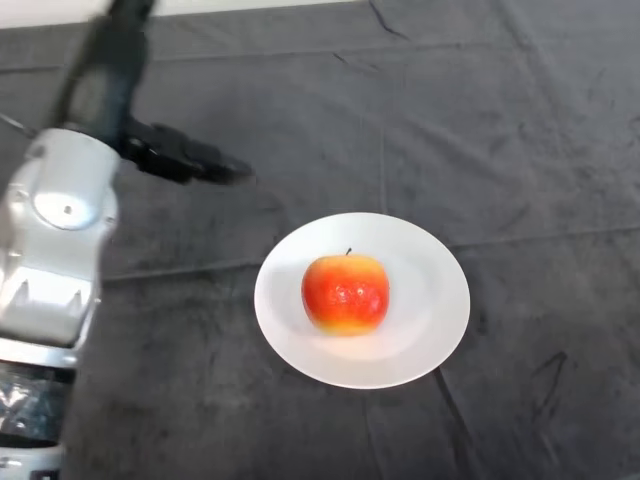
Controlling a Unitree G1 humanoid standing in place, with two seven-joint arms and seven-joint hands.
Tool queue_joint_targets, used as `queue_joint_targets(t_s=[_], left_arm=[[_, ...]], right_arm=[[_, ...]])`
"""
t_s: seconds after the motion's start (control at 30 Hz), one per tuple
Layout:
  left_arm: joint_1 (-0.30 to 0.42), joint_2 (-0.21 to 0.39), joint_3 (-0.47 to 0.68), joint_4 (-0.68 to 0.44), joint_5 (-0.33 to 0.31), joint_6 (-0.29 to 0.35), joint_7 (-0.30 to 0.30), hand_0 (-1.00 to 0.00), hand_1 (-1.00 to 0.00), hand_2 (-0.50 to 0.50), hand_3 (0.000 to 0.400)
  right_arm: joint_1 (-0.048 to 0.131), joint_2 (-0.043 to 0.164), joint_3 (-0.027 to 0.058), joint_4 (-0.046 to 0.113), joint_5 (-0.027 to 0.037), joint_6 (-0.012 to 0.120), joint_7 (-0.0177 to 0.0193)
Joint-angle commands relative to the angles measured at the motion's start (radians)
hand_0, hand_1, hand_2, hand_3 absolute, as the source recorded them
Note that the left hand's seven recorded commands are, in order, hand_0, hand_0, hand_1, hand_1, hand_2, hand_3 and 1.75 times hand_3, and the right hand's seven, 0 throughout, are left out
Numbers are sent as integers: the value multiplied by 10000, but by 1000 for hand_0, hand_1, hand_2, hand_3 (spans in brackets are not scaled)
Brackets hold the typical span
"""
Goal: Move the apple to the plate
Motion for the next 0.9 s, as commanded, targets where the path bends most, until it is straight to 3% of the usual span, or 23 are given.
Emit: queue_joint_targets(t_s=[0.03, 0.43, 0.9], left_arm=[[162, 554, 544, -69, -210, -290, 267, 0, 0, 0, 0], [530, 1440, 3113, 517, -1210, -964, 943, 0, 0, 0, 0], [1363, 2320, 5414, 673, -1931, -1107, 1452, 0, 0, 0, 0]], right_arm=[[370, -9, 21, -8, 18, 111, 69], [369, -9, 17, -16, 13, 124, 73], [344, -7, 13, 22, 4, 127, 65]])
